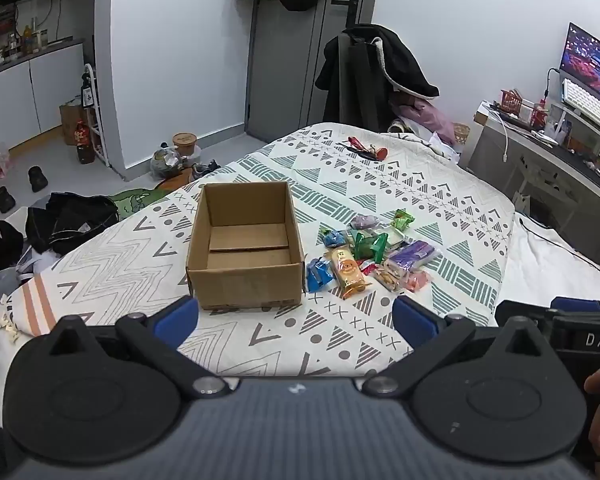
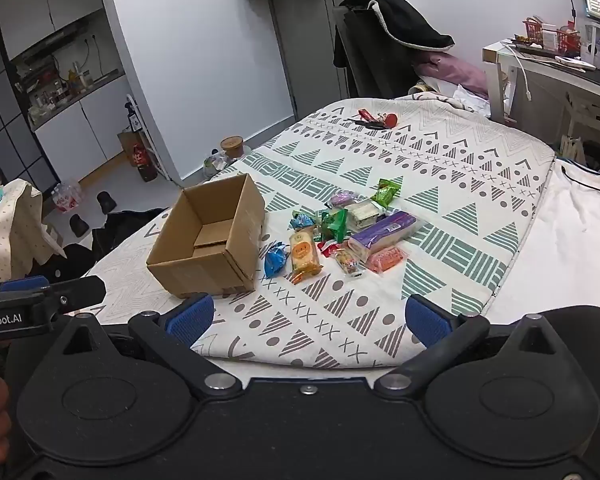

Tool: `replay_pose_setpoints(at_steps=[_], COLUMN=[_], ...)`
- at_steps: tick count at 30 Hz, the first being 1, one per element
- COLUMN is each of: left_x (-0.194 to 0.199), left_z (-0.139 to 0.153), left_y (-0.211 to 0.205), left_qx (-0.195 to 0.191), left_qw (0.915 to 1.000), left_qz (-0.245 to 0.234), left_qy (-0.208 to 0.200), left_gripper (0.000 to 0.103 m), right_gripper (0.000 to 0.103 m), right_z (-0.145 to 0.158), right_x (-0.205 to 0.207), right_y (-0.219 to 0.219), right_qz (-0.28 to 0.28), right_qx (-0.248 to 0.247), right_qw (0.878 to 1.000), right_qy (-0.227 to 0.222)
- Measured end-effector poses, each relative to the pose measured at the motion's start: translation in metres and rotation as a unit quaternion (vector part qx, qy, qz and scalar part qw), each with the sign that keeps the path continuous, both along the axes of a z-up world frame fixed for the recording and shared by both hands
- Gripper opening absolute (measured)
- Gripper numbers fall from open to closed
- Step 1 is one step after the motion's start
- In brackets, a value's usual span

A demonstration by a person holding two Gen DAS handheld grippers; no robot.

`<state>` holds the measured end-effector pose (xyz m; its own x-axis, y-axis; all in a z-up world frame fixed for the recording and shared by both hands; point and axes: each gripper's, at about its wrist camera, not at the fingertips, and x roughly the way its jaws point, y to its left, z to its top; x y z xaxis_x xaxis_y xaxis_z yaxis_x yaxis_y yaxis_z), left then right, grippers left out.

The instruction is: Organize snacks

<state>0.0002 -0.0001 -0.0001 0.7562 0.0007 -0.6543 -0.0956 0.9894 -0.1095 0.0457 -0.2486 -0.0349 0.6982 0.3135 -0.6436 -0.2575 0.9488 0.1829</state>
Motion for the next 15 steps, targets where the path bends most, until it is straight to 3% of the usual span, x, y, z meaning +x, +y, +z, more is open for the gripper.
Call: replay_pose_setpoints(at_steps=[15], left_x=[-0.0049], left_z=[0.0050], left_y=[-0.0046], left_qx=[0.003], left_qw=[1.0000], left_qz=[-0.002], left_qy=[0.000], left_gripper=[0.103], right_gripper=[0.103], right_z=[0.0024], right_x=[-0.0060], right_y=[0.0003], right_qz=[-0.002], right_qx=[-0.006], right_qw=[1.000], right_qy=[-0.001])
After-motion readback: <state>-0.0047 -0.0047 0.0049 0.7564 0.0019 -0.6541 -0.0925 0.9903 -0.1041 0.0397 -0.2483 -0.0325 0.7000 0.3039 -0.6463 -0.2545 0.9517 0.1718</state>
